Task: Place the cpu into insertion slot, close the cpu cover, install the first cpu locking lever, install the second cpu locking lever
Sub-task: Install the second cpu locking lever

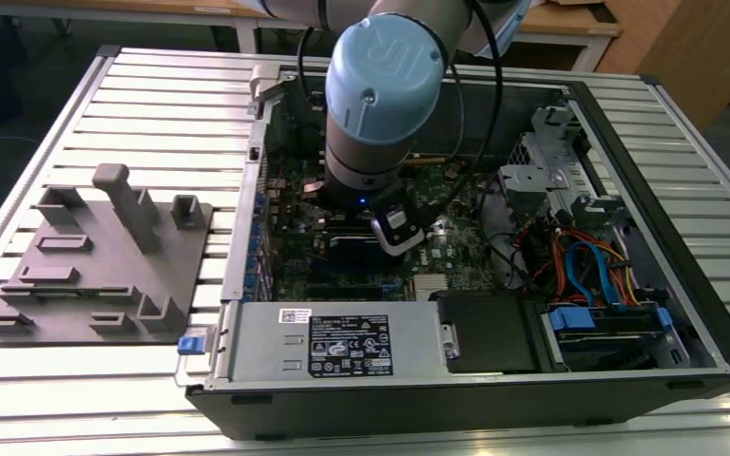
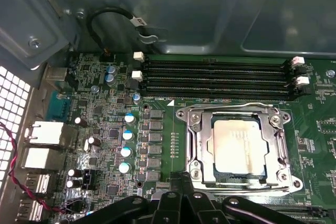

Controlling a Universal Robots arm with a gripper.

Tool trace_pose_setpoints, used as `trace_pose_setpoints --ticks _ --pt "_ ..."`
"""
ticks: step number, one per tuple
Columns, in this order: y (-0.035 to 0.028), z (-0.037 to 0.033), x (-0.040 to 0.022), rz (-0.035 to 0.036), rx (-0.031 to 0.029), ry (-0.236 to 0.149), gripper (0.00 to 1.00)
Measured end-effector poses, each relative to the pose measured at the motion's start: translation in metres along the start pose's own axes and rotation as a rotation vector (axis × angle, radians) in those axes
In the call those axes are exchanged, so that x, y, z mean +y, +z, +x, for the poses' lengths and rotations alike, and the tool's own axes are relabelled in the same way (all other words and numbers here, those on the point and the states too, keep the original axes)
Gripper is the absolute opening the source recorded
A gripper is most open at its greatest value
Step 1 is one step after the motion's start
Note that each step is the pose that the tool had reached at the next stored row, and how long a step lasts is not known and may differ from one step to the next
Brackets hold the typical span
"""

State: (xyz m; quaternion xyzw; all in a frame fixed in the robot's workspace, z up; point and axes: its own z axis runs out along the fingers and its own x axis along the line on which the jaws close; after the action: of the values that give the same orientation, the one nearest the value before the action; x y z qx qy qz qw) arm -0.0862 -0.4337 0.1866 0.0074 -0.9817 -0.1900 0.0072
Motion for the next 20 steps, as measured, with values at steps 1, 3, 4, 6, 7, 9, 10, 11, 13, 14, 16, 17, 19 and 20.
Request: trace_pose_setpoints --ticks 1,3,4,6,7,9,10,11,13,14,16,17,19,20 --pt "0.0001 0.0001 0.0 0.0 0.0 0.0 0.11" --pt "0.0004 0.0004 0.0002 -0.0004 -0.0002 0.0 0.11" --pt "0.0006 0.0005 0.0004 -0.0005 -0.0004 0.0 0.11" --pt "0.001 0.0007 0.0008 -0.0004 -0.0003 0.0 0.11" --pt "0.0012 0.0007 0.001 -0.0003 -0.0002 0.0 0.11" --pt "0.0016 0.0008 0.0014 -0.0002 -0.0002 0.0 0.11" --pt "0.0018 0.0008 0.0015 -0.0002 -0.0001 0.0 0.11" --pt "0.0021 0.0008 0.0016 -0.0002 -0.0001 0.0 0.11" --pt "0.0023 0.0008 0.002 -0.0001 -0.0001 0.0 0.11" --pt "0.0025 0.0008 0.0022 -0.0001 -0.0001 0.0 0.11" --pt "0.0029 0.0008 0.0027 -0.0002 -0.0002 0.0 0.11" --pt "0.003 0.0008 0.0029 -0.0002 -0.0002 0.0 0.11" --pt "0.0032 0.0008 0.003 -0.0007 -0.0003 0.0 0.11" --pt "0.0032 0.0009 0.003 -0.0005 -0.0002 0.0 0.11"
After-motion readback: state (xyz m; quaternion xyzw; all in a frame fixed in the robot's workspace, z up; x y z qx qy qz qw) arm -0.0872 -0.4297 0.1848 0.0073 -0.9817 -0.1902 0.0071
